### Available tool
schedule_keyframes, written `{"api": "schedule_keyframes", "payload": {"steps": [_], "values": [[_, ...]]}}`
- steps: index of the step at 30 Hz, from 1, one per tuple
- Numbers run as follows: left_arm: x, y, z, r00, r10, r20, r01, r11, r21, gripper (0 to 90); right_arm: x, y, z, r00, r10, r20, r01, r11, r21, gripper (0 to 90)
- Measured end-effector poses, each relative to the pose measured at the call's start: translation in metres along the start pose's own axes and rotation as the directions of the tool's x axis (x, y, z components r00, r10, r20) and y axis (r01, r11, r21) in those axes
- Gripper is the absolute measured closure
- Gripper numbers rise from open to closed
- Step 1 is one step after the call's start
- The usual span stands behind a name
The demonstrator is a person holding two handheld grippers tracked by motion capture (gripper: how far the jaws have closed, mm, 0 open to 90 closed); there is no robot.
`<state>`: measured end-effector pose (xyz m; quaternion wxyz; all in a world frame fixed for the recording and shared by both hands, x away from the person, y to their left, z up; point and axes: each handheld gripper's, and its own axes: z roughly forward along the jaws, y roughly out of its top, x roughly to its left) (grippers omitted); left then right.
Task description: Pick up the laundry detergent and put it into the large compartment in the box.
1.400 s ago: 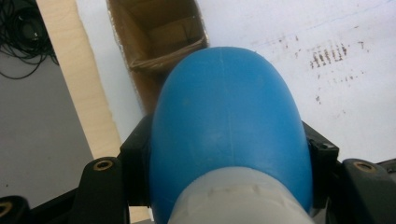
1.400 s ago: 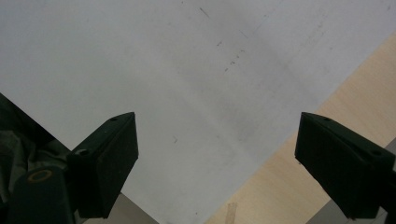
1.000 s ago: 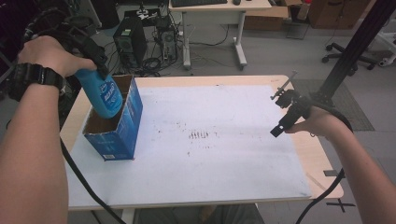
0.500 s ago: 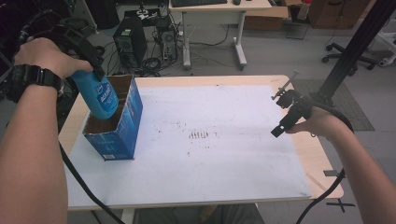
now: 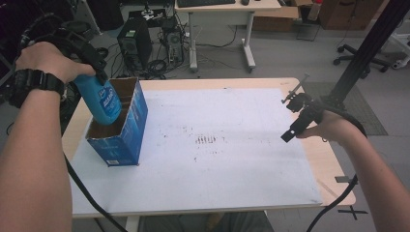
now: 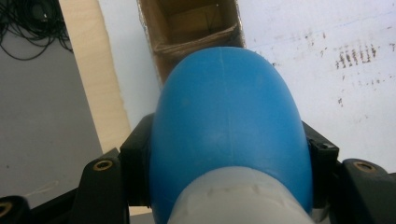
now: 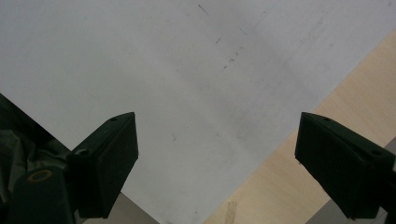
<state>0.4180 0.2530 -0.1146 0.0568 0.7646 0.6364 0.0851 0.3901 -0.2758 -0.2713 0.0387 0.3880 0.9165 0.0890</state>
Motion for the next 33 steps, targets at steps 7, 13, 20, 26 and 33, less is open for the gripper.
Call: {"api": "schedule_keyframes", "payload": {"steps": [7,13,20,26,33], "values": [[-0.002,0.001,0.001,0.9999,0.01,0.004,-0.01,0.9999,0.012,37.8,-0.001,0.0,-0.001,1.0,-0.002,0.002,0.002,1.0,-0.003,13.1],[-0.003,0.001,0.005,0.9999,0.013,0.005,-0.013,0.9998,0.015,37.8,0.0,-0.001,0.0,1.0,-0.001,-0.002,0.001,1.0,-0.002,13.1],[-0.002,0.001,0.012,0.9999,0.015,0.0,-0.015,0.9997,0.018,37.8,-0.002,-0.004,0.0,0.9999,0.012,-0.001,-0.012,1.0,-0.003,13.1],[-0.003,0.001,0.019,0.9999,0.017,-0.001,-0.016,0.9996,0.025,37.8,-0.002,-0.003,0.001,0.9999,0.012,-0.002,-0.012,1.0,-0.003,13.1],[0.002,-0.001,0.027,1.0,0.006,-0.002,-0.006,0.9993,0.037,37.8,-0.001,-0.002,0.002,0.9999,0.01,-0.003,-0.01,1.0,-0.002,13.1]]}}
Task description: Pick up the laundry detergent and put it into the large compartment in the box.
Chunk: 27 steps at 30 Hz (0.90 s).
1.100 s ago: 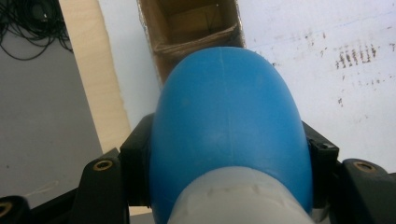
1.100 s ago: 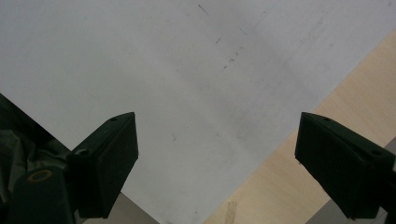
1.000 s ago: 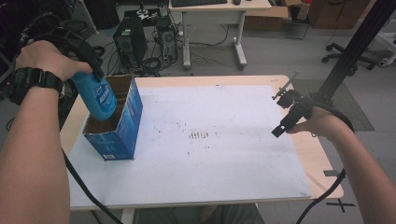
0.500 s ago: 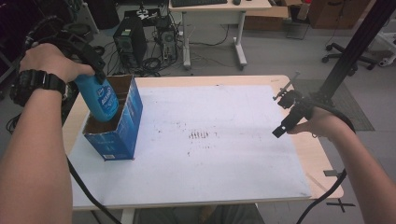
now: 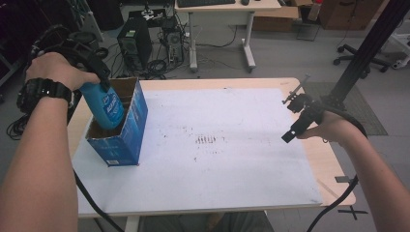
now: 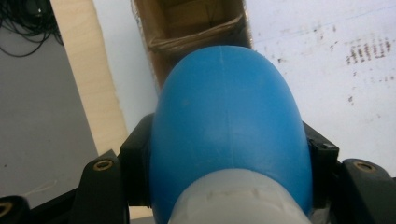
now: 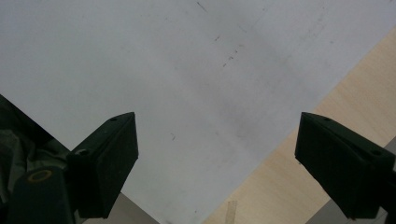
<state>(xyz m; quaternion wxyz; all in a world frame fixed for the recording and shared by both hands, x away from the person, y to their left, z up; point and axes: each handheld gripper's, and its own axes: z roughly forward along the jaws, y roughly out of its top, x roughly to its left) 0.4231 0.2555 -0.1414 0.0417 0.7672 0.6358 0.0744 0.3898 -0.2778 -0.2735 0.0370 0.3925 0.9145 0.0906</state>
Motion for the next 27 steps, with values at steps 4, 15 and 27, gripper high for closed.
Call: {"api": "schedule_keyframes", "payload": {"steps": [4,15,27], "values": [[0.002,-0.001,0.005,1.0,-0.003,-0.001,0.003,1.0,0.007,37.8,0.0,0.0,0.001,1.0,-0.006,0.0,0.006,1.0,0.0,13.1],[0.002,-0.002,0.018,0.9999,-0.002,0.013,0.002,0.9999,0.015,37.8,0.002,0.003,0.003,1.0,-0.008,-0.003,0.008,1.0,0.004,13.1],[0.0,-0.002,0.035,0.9998,-0.011,0.014,0.011,0.9993,0.036,37.7,0.003,0.002,0.006,0.9999,-0.009,-0.006,0.009,1.0,0.005,13.1]]}}
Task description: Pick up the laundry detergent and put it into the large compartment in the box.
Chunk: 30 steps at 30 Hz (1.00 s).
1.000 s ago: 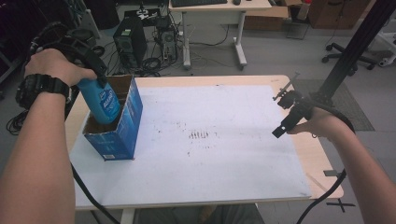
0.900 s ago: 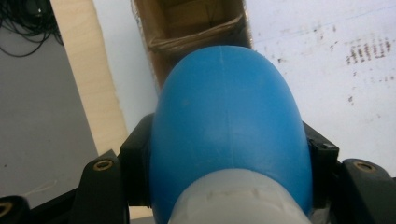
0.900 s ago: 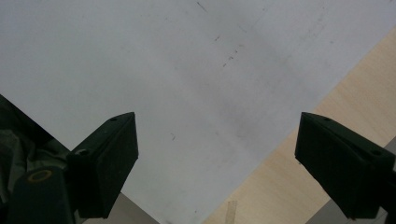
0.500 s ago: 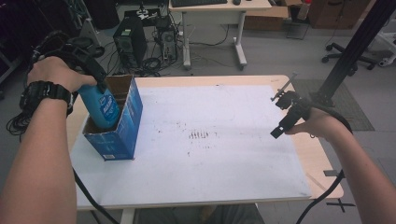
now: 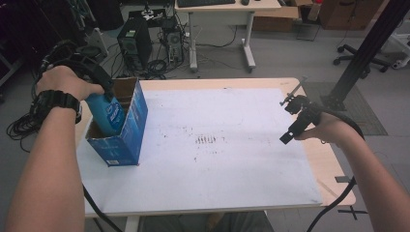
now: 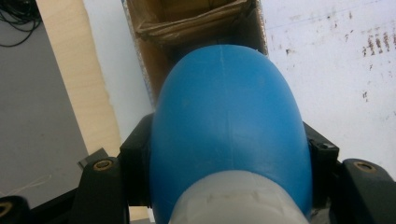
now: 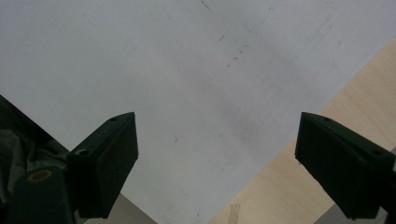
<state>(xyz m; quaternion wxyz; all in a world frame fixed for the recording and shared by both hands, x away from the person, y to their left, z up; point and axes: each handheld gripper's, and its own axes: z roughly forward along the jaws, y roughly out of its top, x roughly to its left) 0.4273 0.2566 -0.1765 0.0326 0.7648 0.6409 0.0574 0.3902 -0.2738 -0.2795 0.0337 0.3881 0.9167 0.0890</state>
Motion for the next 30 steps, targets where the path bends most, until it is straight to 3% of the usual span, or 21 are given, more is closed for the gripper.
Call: {"api": "schedule_keyframes", "payload": {"steps": [30], "values": [[0.0,-0.003,0.039,0.9999,-0.002,0.011,0.002,0.9994,0.035,37.7,0.001,0.002,0.006,1.0,-0.006,-0.003,0.006,1.0,0.006,13.1]]}}
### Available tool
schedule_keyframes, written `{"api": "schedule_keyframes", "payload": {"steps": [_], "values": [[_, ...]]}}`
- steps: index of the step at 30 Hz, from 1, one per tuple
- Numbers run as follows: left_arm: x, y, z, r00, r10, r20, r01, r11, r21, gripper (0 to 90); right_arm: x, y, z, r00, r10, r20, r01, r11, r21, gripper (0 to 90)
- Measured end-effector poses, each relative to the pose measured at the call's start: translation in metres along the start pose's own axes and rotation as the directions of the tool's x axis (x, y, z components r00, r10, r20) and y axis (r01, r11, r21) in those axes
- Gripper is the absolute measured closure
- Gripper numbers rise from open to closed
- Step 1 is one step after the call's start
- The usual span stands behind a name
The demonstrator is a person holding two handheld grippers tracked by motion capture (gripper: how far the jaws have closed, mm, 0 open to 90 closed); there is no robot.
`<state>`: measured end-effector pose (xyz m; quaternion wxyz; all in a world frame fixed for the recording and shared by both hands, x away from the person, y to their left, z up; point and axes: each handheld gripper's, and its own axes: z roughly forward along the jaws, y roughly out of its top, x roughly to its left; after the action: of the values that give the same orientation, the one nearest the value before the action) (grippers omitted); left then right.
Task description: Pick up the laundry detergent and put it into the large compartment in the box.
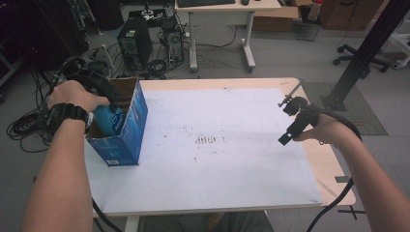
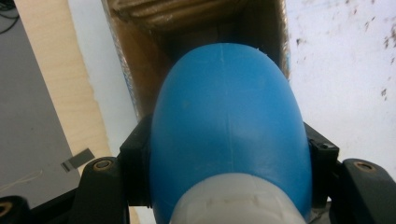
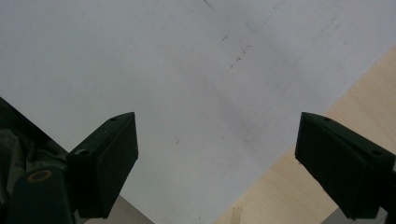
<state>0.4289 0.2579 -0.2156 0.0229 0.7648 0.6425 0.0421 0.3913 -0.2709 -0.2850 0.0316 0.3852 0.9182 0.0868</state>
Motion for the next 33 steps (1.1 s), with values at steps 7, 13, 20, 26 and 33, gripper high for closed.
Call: {"api": "schedule_keyframes", "payload": {"steps": [7,13,20,26,33], "values": [[0.001,0.0,0.01,0.9999,-0.009,0.009,0.008,0.9999,0.009,37.7,0.0,0.002,0.0,1.0,-0.001,0.0,0.001,1.0,0.003,13.1],[0.001,0.0,0.016,0.9999,-0.003,0.015,0.003,0.9999,0.016,37.7,0.0,0.002,0.001,1.0,0.002,0.0,-0.002,1.0,0.004,13.1],[0.002,-0.002,0.023,0.9998,-0.006,0.021,0.006,0.9998,0.02,37.7,0.001,0.002,0.001,1.0,-0.001,0.0,0.001,1.0,0.005,13.1],[0.002,-0.002,0.028,0.9998,-0.009,0.019,0.009,0.9997,0.025,37.7,0.001,0.002,0.0,1.0,-0.002,0.002,0.002,1.0,0.003,13.1],[0.001,-0.001,0.032,0.9997,-0.006,0.023,0.005,0.9996,0.028,37.7,0.001,0.001,0.002,1.0,-0.001,0.0,0.001,1.0,0.007,13.1]]}}
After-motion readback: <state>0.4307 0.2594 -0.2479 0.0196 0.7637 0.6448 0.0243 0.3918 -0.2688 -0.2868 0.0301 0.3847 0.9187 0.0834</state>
